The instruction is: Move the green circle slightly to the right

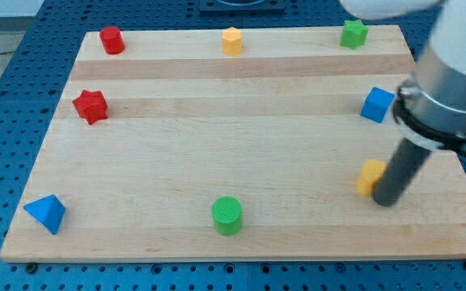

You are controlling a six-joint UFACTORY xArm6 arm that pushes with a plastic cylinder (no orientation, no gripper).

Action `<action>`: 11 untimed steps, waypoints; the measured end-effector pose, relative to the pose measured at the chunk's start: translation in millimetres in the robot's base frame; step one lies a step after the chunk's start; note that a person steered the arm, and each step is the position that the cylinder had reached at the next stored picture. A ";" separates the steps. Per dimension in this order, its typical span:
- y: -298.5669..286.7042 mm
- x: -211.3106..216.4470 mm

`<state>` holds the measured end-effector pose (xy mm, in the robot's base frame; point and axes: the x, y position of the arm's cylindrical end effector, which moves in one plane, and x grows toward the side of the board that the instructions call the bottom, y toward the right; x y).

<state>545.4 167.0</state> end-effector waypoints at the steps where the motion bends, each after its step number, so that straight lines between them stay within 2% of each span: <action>1: -35.1 -26.2; 2: -21.5 -23.0; 3: -23.9 6.6; 4: -68.4 51.7; 5: -108.3 73.6; 6: -124.3 72.5; 7: -205.2 73.6; 8: -249.6 73.0; 10: -206.8 30.5; 11: -203.6 39.2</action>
